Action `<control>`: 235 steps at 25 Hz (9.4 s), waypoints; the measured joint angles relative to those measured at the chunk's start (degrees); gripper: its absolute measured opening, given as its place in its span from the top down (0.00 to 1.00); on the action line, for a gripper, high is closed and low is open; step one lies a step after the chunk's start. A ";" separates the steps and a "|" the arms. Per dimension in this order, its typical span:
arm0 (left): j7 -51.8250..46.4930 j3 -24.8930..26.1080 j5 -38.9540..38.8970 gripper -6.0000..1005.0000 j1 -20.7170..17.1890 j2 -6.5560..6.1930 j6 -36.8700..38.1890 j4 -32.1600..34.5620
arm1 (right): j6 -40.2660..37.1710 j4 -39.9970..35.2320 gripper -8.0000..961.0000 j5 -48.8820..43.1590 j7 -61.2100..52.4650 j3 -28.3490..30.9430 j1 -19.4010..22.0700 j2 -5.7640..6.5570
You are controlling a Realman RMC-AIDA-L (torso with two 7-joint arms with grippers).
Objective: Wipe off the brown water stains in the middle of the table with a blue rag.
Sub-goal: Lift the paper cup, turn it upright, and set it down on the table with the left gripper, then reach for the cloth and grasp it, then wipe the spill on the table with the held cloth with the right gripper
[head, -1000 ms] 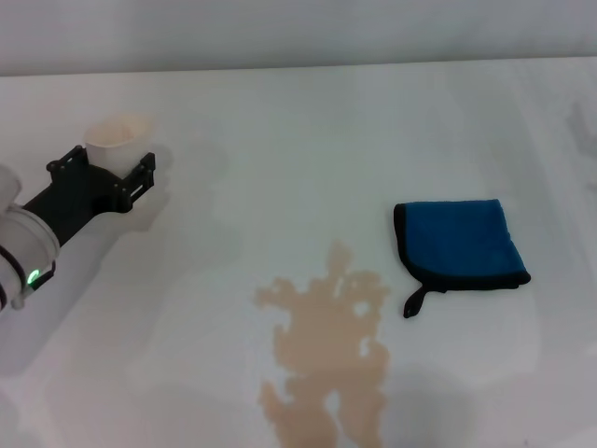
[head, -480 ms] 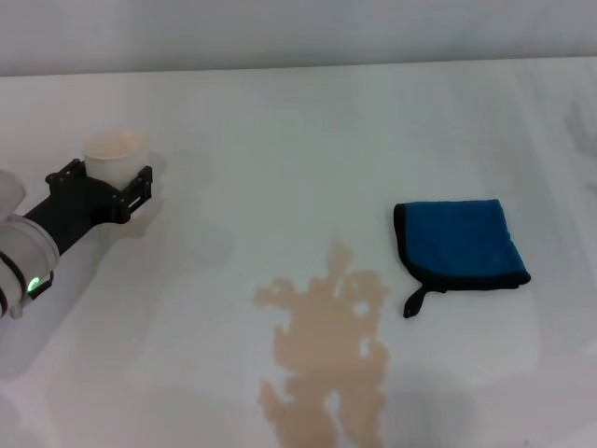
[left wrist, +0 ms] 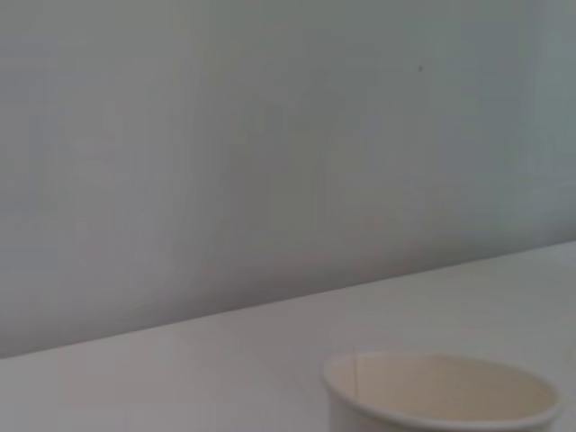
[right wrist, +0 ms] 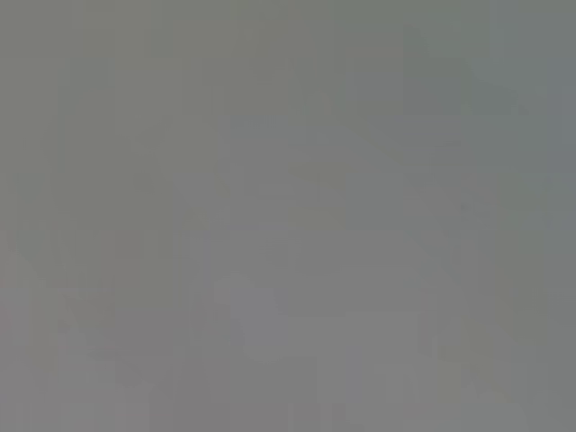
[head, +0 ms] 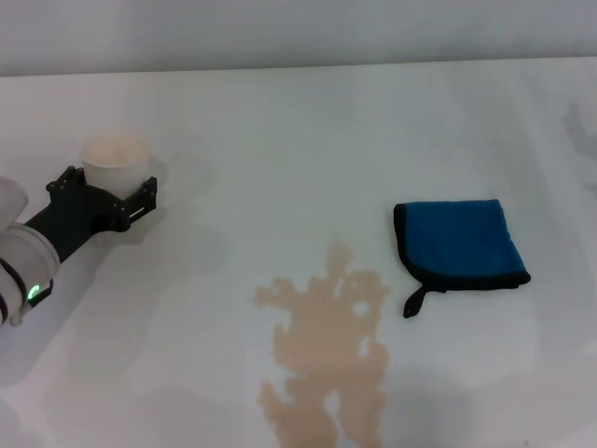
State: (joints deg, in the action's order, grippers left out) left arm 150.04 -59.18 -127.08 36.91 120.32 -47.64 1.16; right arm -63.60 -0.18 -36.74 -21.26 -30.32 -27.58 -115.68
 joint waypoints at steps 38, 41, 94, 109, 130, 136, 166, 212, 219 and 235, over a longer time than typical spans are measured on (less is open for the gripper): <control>-0.40 -0.02 0.26 0.14 -9.41 -0.22 -17.42 -3.99 | -0.27 0.00 0.11 0.06 -0.01 -0.03 -0.83 0.01; -0.43 0.53 0.40 0.14 -12.60 -0.30 -24.87 -4.38 | -0.08 0.00 0.11 0.32 -0.01 0.36 -0.89 -0.02; -6.25 17.69 -4.41 0.14 -15.74 -1.32 -27.25 1.86 | -23.10 -49.99 0.12 -105.51 -113.21 -42.06 -19.76 7.35; -6.26 17.69 -4.40 0.14 -14.39 -1.32 -25.18 2.03 | -20.83 -50.72 0.13 -123.58 -116.67 -43.24 -20.03 0.21; -6.25 17.70 -4.40 0.14 -13.53 -1.23 -23.70 2.04 | -15.83 -45.93 0.16 -122.81 -116.73 -44.67 -19.53 -0.41; -6.25 17.70 -4.40 0.14 -13.11 -1.23 -23.26 2.16 | -15.18 -45.25 0.16 -122.81 -116.73 -44.67 -19.53 -0.43; -6.25 17.69 -4.40 0.14 -12.21 -1.32 -21.52 2.19 | -13.71 -42.82 0.45 -122.82 -116.79 -44.64 -20.05 -0.42; -6.25 17.55 -4.40 0.14 -12.05 -1.32 -21.65 2.26 | -13.08 -46.55 0.90 -100.83 -116.16 -64.83 -19.79 -0.47; -6.25 17.36 -4.21 0.14 -11.82 -1.32 -21.61 2.27 | -14.11 -47.53 0.90 -94.39 -115.63 -71.11 -19.68 -0.38; -6.27 17.26 -3.69 0.14 -11.51 -1.32 -21.58 2.17 | -2.01 -46.64 0.91 -91.83 -115.58 -73.91 -19.19 -0.20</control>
State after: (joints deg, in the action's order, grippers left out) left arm 143.77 -41.92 -130.77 25.40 119.00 -69.22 3.34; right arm -65.60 -46.82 -128.57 -136.84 -104.23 -46.77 -115.88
